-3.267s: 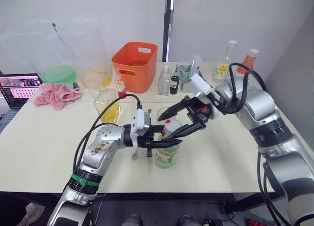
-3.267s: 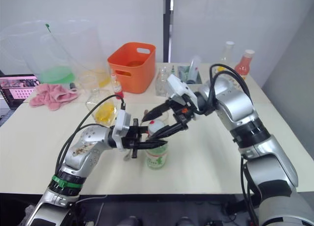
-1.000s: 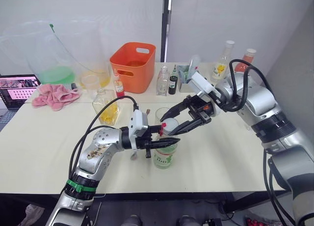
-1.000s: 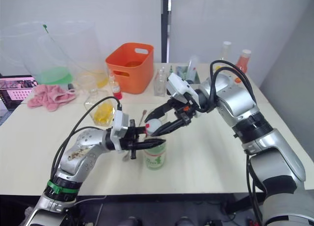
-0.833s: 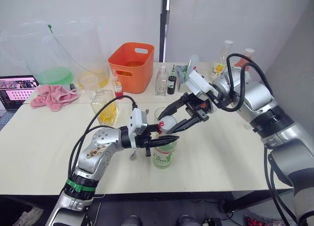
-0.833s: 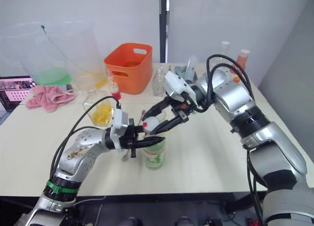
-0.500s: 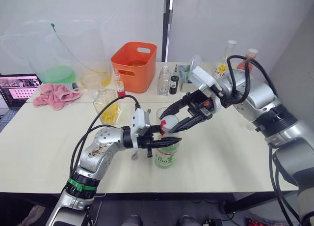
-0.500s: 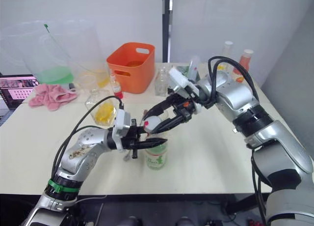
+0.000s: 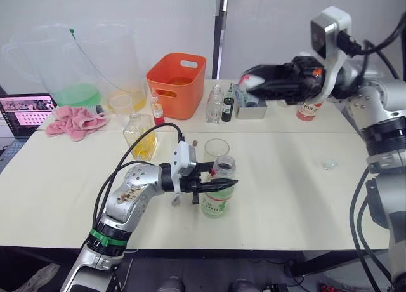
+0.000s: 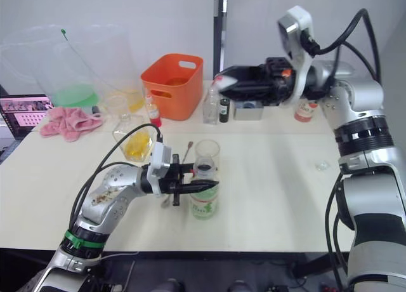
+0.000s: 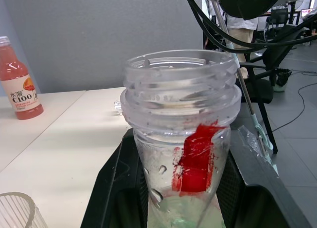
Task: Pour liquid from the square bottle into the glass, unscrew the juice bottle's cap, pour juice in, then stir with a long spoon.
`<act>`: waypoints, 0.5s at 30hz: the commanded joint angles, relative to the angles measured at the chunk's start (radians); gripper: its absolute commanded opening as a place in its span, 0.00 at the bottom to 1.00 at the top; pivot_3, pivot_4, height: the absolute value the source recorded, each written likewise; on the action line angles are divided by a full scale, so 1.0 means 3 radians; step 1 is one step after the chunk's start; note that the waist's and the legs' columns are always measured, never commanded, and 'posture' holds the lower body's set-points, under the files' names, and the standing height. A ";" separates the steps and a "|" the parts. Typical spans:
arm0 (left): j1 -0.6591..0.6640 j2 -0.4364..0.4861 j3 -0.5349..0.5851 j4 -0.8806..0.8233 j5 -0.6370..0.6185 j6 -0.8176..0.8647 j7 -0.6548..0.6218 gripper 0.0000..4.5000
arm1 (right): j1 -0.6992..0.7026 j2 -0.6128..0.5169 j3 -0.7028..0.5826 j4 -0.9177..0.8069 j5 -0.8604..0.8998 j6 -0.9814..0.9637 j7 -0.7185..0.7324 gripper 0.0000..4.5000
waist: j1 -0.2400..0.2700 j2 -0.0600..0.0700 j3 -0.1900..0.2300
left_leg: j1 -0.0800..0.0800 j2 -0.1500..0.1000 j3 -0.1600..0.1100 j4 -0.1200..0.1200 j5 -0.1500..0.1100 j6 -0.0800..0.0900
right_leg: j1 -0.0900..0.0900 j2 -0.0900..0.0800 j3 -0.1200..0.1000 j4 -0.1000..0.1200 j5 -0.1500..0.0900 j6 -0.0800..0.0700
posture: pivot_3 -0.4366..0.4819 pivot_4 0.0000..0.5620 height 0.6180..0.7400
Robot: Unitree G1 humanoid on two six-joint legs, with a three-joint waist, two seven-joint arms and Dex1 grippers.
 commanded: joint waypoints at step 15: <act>0.0019 -0.0110 0.0163 0.0023 -0.0121 0.0330 0.0218 0.27 | 0.1567 0.0390 -0.0946 0.0280 -0.1592 -0.0582 -0.2708 0.35 | -0.0011 0.0003 0.0001 | -0.0004 -0.0004 0.0007 0.0001 0.0001 0.0000 | -0.0004 -0.0003 0.0007 0.0004 0.0001 0.0002 | 0.48 0.27 1.00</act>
